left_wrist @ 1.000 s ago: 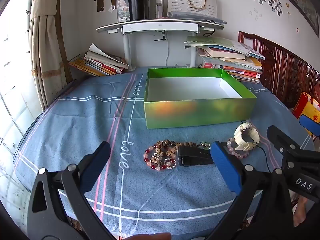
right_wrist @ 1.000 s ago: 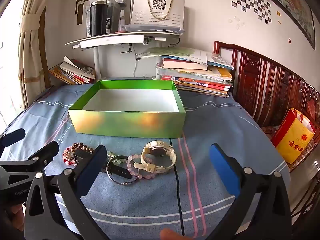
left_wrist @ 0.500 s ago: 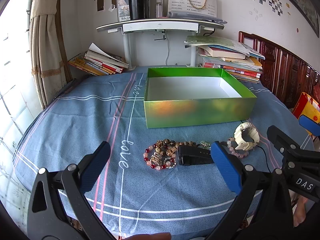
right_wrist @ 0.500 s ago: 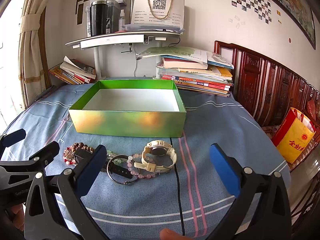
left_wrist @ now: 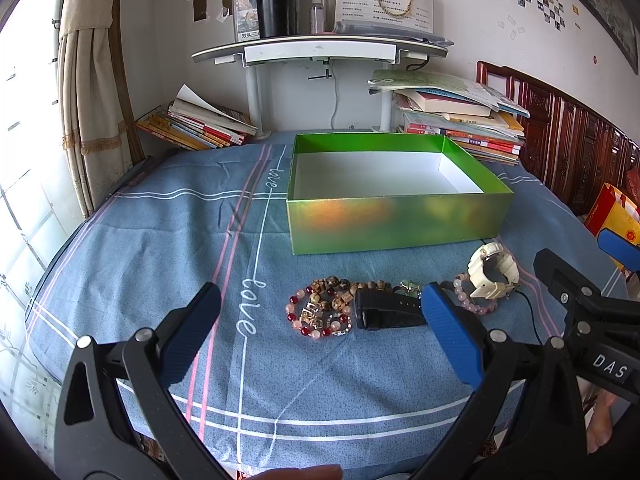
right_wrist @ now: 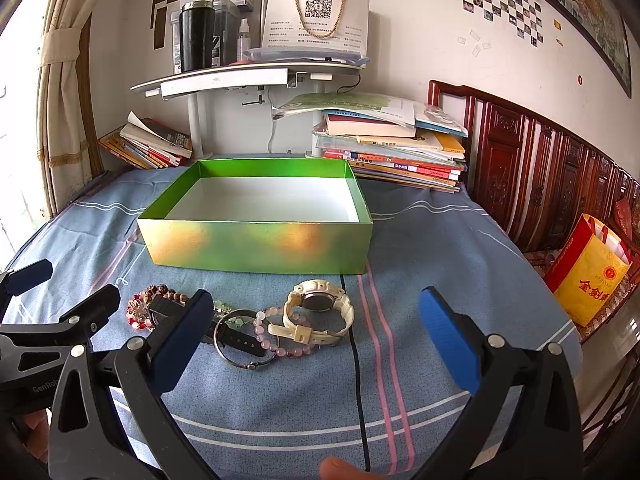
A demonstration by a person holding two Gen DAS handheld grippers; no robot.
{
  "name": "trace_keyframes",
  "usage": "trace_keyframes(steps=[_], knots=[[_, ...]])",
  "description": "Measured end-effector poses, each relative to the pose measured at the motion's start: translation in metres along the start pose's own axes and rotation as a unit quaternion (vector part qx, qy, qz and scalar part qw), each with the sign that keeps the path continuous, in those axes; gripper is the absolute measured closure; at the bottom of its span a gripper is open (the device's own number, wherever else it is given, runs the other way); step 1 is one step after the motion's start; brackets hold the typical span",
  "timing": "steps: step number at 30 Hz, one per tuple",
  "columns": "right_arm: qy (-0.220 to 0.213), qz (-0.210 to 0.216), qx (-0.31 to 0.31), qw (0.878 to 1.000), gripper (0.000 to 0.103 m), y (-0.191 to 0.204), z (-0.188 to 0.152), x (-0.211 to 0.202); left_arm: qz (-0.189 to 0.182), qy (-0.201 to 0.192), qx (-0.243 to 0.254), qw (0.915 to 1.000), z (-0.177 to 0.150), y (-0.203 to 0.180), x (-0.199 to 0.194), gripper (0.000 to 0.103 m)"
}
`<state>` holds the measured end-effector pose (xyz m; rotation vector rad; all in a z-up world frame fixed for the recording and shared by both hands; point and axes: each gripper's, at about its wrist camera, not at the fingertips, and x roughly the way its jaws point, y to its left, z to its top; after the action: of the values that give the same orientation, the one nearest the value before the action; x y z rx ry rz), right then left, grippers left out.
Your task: Organize jewelry
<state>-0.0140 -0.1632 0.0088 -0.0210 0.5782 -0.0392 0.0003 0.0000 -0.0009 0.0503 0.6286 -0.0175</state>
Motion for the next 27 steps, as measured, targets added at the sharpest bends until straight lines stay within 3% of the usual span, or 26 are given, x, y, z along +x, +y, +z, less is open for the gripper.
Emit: trace_keyframes(steps=[27], knots=[[0.001,0.000,0.000,1.000,0.002,0.002,0.001,-0.001,0.001,0.000,0.000,1.0000,-0.013,0.001,0.003,0.004]])
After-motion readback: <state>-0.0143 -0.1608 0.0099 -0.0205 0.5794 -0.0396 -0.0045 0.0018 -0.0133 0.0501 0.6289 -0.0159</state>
